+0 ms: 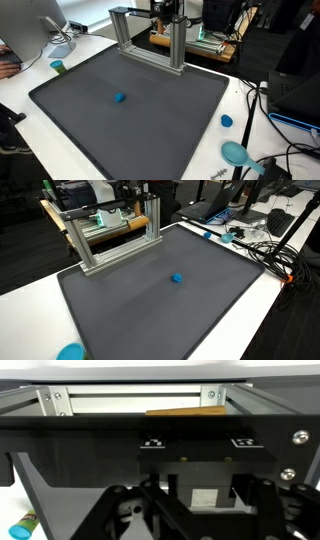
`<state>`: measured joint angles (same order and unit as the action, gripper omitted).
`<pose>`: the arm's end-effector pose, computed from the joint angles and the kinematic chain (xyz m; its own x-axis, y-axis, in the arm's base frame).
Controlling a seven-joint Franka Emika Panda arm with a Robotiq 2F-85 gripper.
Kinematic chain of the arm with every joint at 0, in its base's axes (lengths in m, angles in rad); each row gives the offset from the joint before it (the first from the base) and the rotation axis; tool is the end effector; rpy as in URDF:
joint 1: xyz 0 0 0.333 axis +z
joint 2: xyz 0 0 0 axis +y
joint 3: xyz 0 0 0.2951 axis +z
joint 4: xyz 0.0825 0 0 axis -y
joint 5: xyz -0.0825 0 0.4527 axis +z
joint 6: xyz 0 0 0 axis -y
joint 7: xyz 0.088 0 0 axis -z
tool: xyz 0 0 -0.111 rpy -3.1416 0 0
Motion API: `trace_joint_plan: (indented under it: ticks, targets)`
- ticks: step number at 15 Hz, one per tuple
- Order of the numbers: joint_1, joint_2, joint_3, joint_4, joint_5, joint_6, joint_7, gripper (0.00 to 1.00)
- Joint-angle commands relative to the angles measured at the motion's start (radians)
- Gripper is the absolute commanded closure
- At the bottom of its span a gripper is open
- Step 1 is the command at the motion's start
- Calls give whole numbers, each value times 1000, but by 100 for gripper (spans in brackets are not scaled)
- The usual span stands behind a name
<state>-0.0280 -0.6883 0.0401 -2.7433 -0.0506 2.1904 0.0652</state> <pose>0.4175 0.0004 0.3774 0.9901 -0.0293 0.1374 -0.0381 -0.9974 0.0614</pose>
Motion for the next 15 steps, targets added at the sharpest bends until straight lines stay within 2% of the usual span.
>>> trace_joint_plan:
  ticks: [1, 2, 4, 6, 8, 12, 13, 15]
  targets:
    - [-24, -17, 17, 2, -22, -15, 53, 14]
    - [-25, -16, 17, 2, -22, -16, 58, 13]
    - [-28, -16, 18, 2, -21, -16, 65, 31]
    - [-24, -32, 22, -15, -17, -10, 75, 54]
    - [-23, -36, 32, -15, -20, -11, 96, 65]
    - [-29, -27, 40, -6, -25, -15, 110, 65]
    - [-29, -29, 39, -7, -22, -19, 112, 28]
    - [-34, -22, 41, 2, -26, -29, 122, 7]
